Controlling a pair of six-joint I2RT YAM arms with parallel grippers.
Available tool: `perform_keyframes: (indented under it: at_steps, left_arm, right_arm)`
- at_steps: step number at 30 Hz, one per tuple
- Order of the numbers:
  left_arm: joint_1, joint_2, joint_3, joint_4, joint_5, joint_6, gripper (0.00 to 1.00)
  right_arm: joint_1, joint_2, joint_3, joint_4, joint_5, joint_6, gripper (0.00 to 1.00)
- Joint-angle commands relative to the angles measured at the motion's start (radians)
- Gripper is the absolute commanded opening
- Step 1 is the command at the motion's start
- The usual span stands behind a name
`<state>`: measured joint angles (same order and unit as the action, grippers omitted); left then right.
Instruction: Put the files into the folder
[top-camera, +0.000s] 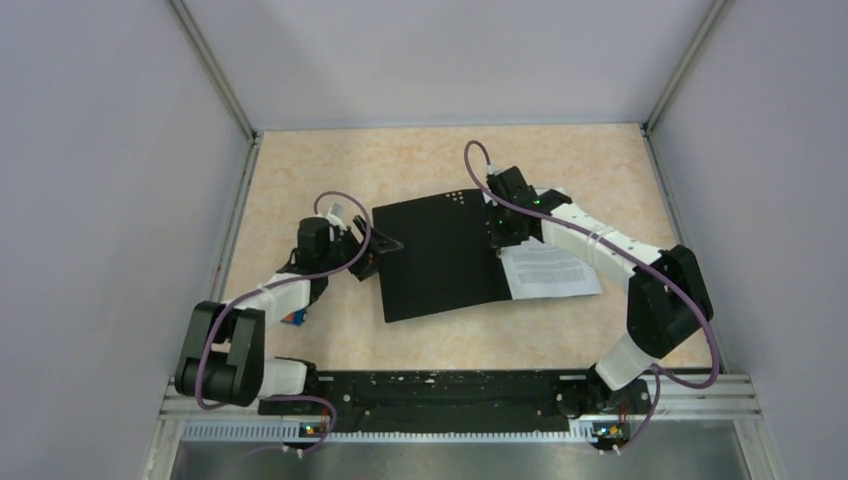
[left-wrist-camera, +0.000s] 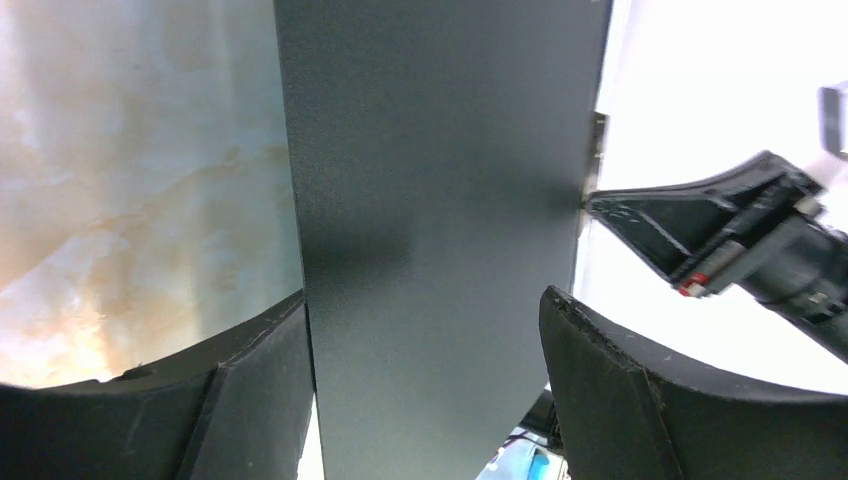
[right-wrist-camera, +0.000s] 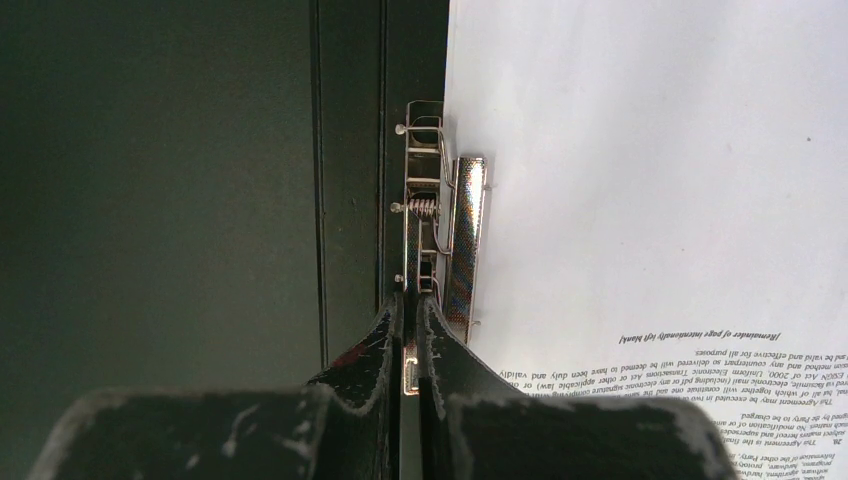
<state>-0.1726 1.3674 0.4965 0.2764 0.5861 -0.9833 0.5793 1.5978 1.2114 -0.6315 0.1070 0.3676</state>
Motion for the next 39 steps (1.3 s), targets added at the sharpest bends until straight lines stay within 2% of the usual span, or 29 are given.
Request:
perform_keyframes:
  at_steps: [1, 6, 14, 20, 23, 27, 31, 34, 39]
  left_arm:
    - [0.004, -0.15, 0.032, 0.004, -0.015, -0.031, 0.8]
    - [0.004, -0.243, 0.105, -0.127, -0.056, 0.043, 0.8]
    - [0.001, -0.245, 0.217, -0.346, -0.08, 0.164, 0.79]
    - [-0.002, -0.241, 0.291, -0.431, -0.077, 0.235, 0.8]
    - [-0.008, -0.221, 0.331, -0.472, -0.072, 0.266, 0.84]
    - [-0.013, -0.203, 0.372, -0.506, -0.067, 0.286, 0.92]
    - [-0.02, -0.197, 0.398, -0.533, -0.064, 0.306, 0.98]
    - [-0.025, -0.202, 0.415, -0.541, -0.066, 0.315, 0.98]
    - [-0.041, -0.203, 0.455, -0.546, -0.052, 0.32, 0.98]
  right_arm:
    - [-0.006, -0.029, -0.007, 0.099, -0.002, 0.031, 0.0]
    - [0.041, 0.01, -0.059, 0.2, 0.012, 0.098, 0.0]
    - [0.158, 0.113, -0.079, 0.339, 0.033, 0.198, 0.0]
    - [0.194, 0.153, -0.086, 0.442, -0.042, 0.268, 0.0]
    - [0.216, 0.174, -0.1, 0.501, -0.084, 0.321, 0.0]
    - [0.231, 0.204, -0.119, 0.564, -0.123, 0.364, 0.11]
    - [0.231, 0.217, -0.107, 0.567, -0.146, 0.365, 0.27]
    - [0.23, 0.197, -0.098, 0.566, -0.153, 0.362, 0.38]
    - [0.228, 0.143, -0.057, 0.522, -0.146, 0.345, 0.49]
